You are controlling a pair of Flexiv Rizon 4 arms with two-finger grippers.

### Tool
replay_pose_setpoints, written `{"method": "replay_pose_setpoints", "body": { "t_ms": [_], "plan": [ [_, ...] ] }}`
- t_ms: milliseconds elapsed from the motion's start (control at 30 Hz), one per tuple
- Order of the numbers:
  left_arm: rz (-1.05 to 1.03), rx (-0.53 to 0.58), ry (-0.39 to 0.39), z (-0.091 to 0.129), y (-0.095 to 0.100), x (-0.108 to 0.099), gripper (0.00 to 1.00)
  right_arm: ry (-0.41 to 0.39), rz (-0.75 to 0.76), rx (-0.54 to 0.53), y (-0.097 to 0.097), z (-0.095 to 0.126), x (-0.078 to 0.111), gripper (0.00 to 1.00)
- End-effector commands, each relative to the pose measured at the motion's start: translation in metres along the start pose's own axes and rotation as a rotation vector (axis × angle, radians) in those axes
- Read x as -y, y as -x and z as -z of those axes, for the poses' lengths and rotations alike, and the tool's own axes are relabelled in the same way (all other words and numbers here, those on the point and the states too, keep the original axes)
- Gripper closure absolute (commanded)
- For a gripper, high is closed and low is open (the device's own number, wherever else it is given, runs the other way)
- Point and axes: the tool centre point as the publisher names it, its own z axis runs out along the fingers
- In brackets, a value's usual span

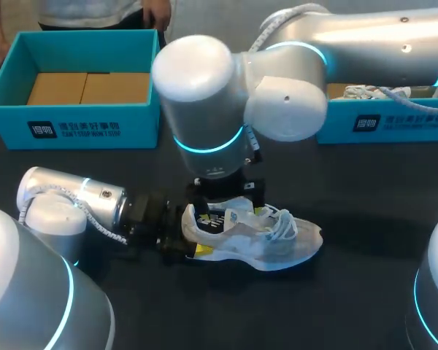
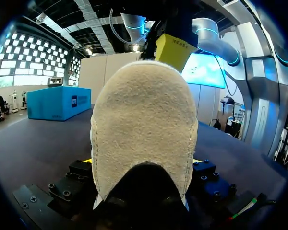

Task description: Take the shoe out of the shoebox, open the shoe tongue, remove and reinsert the insole, then place the shoe into the shoebox

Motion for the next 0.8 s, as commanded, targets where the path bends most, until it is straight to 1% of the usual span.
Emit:
{"method": "replay_pose_setpoints", "body": {
  "t_ms": [33,333,500,800],
  "plan": [
    [0.001,0.002,0.001,-0.001,0.001,-0.002,1.0,0.01,-0.5,0.312,-0.023,-0.01,0.005,0.0],
    [0.001,0.002,0.001,-0.001,0.001,-0.002,1.0,0.026,-0.552,0.323,-0.009,-0.022,0.006,0.0],
    [0.001,0.002,0.001,-0.001,0.001,-0.002,1.0,0.038,-0.579,0.338,0.002,-0.026,0.005,0.0],
    [0.001,0.002,0.001,-0.001,0.001,-0.002,1.0,0.053,-0.617,0.327,0.024,-0.036,0.0,0.0]
  ]
}}
